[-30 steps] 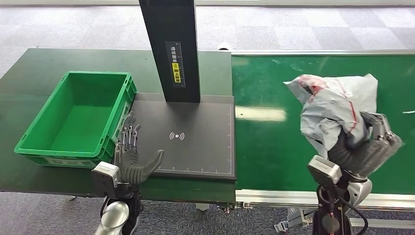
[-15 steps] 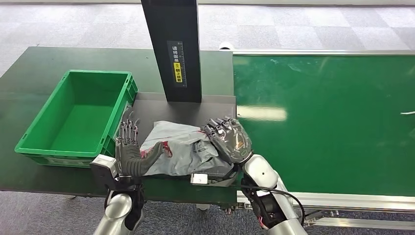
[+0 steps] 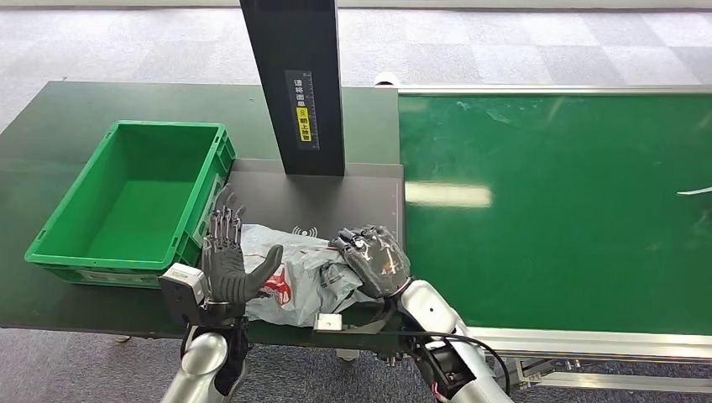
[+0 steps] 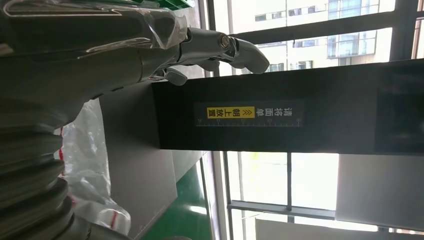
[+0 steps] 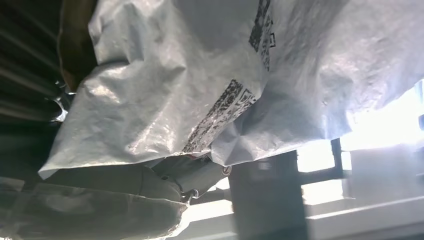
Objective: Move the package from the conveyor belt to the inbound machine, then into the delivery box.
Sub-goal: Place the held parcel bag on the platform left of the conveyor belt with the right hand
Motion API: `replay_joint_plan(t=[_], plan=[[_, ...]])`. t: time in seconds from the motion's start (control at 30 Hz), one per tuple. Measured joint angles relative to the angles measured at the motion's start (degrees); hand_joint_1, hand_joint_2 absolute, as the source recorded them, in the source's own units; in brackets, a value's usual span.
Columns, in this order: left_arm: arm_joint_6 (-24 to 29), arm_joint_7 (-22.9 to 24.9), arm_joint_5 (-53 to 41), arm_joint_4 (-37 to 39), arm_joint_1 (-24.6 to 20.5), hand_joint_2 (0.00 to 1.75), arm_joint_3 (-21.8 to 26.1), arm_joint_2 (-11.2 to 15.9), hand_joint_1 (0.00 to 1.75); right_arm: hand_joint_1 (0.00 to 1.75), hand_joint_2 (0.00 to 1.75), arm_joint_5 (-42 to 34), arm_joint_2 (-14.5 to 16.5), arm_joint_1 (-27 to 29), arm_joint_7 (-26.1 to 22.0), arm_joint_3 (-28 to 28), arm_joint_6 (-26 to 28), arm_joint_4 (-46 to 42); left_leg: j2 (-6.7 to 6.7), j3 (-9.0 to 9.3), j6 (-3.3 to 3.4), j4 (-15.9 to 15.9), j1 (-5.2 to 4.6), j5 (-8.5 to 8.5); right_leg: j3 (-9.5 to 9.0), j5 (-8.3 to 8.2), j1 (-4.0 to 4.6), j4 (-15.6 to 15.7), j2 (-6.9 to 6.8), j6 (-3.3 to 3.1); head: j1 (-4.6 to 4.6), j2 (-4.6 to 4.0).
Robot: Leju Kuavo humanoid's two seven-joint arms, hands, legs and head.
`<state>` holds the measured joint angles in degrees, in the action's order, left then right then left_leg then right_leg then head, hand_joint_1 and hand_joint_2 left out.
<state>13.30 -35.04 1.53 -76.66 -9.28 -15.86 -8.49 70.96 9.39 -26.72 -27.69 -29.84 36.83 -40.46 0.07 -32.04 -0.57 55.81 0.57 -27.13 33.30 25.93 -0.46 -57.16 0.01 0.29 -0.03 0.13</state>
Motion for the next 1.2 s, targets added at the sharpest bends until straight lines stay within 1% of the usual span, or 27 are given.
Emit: replay_joint_plan(t=[0.07,0.17,0.27,0.33,0.4,0.53,0.6,0.67,1.0,1.1,1.2], plan=[[0.0,0.0,-0.2,-0.1,0.7,1.75,0.1,0.1,0.0,1.75,1.75,-9.2,-0.2,-0.2,-2.6,3.2,0.0,1.0,-0.01,-0.02,0.0,0.0,-0.01,0.0,0.0,0.0,-0.02,0.0,-0.01,0.0,0.01,0.0],[-0.1,-0.1,-0.4,-0.6,2.1,1.75,0.2,0.3,0.0,1.75,1.75,-25.5,-0.9,-1.0,-7.1,8.9,-0.4,3.0,-0.03,-0.06,0.01,0.0,-0.04,0.0,-0.01,0.0,-0.06,0.0,-0.03,0.01,0.02,0.0],[-0.5,-0.1,-0.8,-1.1,2.9,1.75,0.2,0.3,0.0,1.75,1.75,-38.6,-2.0,-2.1,-9.1,14.2,-3.0,4.1,-0.01,-0.05,0.02,0.0,-0.08,0.0,-0.01,-0.02,-0.09,0.0,-0.01,0.03,0.01,0.0],[-0.6,-0.1,-0.9,-1.4,3.2,1.75,0.3,0.3,0.0,1.75,1.75,-46.0,-2.6,-2.7,-9.5,17.5,-6.1,4.5,-0.02,-0.04,0.02,0.0,-0.08,0.0,-0.01,-0.03,-0.09,0.0,-0.02,0.04,0.01,0.0],[-0.6,-0.1,-1.0,-1.6,3.4,1.75,0.3,0.3,0.0,1.75,1.75,-51.7,-3.2,-3.3,-9.4,20.5,-9.8,4.6,-0.03,-0.05,0.02,0.0,-0.07,0.0,-0.01,-0.03,-0.08,0.0,-0.02,0.04,0.01,0.0],[-0.7,-0.2,-1.0,-1.6,3.5,1.75,0.4,0.4,0.0,1.75,1.75,-61.3,-4.0,-4.4,-7.7,25.8,-20.9,5.2,-0.01,-0.03,0.01,0.0,-0.03,0.0,0.0,-0.03,-0.05,0.0,0.01,0.04,-0.01,0.0],[-0.8,-0.3,-1.0,-1.6,3.5,1.75,0.4,0.4,0.0,1.75,1.75,-63.3,-4.4,-5.0,-6.8,27.5,-24.5,6.1,-0.03,-0.04,0.01,0.0,-0.03,0.0,0.0,-0.03,-0.04,0.0,0.0,0.04,0.0,0.0],[-0.8,-0.4,-1.0,-1.5,3.5,1.75,0.5,0.5,0.0,1.75,1.75,-63.9,-4.6,-5.5,-6.5,28.5,-25.9,6.9,-0.02,-0.04,0.01,0.0,-0.02,0.0,0.0,-0.03,-0.04,0.0,0.0,0.04,0.0,0.0],[-0.8,-0.4,-1.0,-1.5,3.5,1.75,0.9,0.5,0.0,1.75,1.75,-64.2,-4.9,-6.1,-6.1,30.1,-27.0,8.6,-0.02,-0.05,0.01,0.0,-0.03,0.0,0.0,-0.03,-0.05,0.0,0.0,0.04,0.01,0.0],[-0.8,-0.5,-1.0,-1.5,3.4,1.75,0.9,0.5,0.0,1.75,1.75,-63.7,-5.0,-6.7,-4.0,30.1,-31.1,9.7,0.01,-0.03,0.01,0.0,-0.03,0.0,0.0,-0.03,-0.05,0.0,0.01,0.04,0.01,0.0],[-1.0,-0.7,-0.9,-1.1,3.3,1.75,0.9,0.5,0.0,1.75,1.75,-61.5,-5.2,-7.4,-1.4,29.1,-38.3,11.8,0.02,-0.02,0.01,0.0,-0.03,0.0,0.0,-0.03,-0.04,0.0,0.02,0.04,0.01,0.0]])
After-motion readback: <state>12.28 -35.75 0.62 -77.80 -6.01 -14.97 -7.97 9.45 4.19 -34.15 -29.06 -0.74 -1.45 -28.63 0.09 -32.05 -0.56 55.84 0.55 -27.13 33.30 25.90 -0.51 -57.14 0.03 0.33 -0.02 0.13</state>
